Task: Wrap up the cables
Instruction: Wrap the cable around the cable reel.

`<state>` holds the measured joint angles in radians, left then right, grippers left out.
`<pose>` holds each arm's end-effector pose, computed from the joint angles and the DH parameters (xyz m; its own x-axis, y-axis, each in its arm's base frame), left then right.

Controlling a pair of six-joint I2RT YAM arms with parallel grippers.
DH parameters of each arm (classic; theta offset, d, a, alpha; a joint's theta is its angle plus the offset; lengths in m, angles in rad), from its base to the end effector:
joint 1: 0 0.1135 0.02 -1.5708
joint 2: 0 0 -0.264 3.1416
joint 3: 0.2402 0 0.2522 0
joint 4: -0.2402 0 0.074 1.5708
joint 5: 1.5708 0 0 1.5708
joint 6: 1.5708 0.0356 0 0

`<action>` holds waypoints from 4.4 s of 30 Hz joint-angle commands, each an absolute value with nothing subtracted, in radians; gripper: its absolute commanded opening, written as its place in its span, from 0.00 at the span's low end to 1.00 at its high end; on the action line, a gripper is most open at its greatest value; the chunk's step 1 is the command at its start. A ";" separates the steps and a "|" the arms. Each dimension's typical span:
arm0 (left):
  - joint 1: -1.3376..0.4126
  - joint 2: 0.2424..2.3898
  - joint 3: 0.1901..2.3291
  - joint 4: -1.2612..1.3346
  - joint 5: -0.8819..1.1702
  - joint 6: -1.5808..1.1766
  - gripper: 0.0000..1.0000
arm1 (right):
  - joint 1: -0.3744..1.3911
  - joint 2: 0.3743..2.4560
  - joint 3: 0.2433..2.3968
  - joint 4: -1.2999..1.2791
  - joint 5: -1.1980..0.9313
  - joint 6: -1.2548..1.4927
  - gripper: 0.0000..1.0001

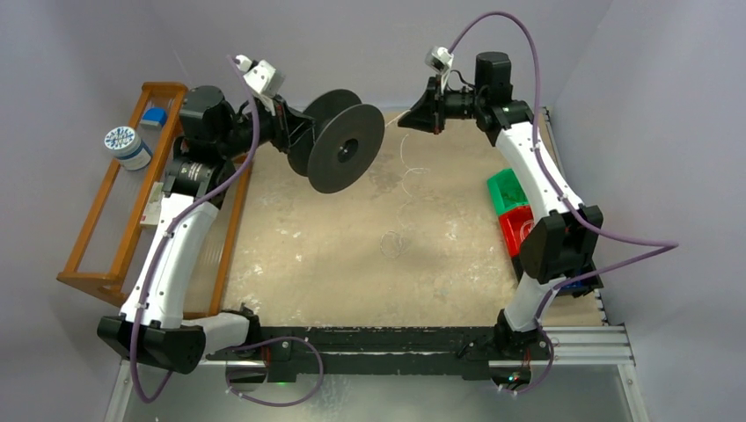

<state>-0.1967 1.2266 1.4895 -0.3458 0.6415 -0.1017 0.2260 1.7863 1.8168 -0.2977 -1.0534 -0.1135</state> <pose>0.2450 -0.0705 0.4751 -0.1561 -0.0518 -0.9864 0.7294 0.6674 -0.1505 0.3905 0.1215 0.4146 -0.1506 -0.0921 -0.9843 -0.9510 0.2856 0.1188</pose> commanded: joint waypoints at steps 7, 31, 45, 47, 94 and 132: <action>-0.363 1.197 1.391 -0.334 0.299 0.195 0.00 | 0.258 1.685 1.684 -0.079 -1.454 0.112 0.01; -0.454 1.337 1.289 -0.093 -0.352 -0.044 0.00 | 0.440 1.689 1.437 0.530 -1.558 0.512 0.12; -0.398 1.330 1.434 -0.164 -0.204 -0.384 0.00 | 0.510 1.755 1.338 0.525 -1.580 0.395 0.11; -0.377 1.332 1.454 -0.175 -0.200 -0.422 0.00 | 0.511 1.758 1.328 0.524 -1.579 0.388 0.11; -0.219 1.205 1.457 -0.280 0.643 -0.065 0.00 | 0.255 1.768 1.502 -0.029 -1.291 0.041 0.16; -0.219 1.271 1.623 -0.089 0.566 -0.540 0.00 | 0.521 1.454 0.975 0.432 -1.062 -0.622 0.80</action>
<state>-0.2226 1.2808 1.6173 -0.2165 0.5999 -0.4576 0.4946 1.4784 0.9840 0.2436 -1.0912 -0.7078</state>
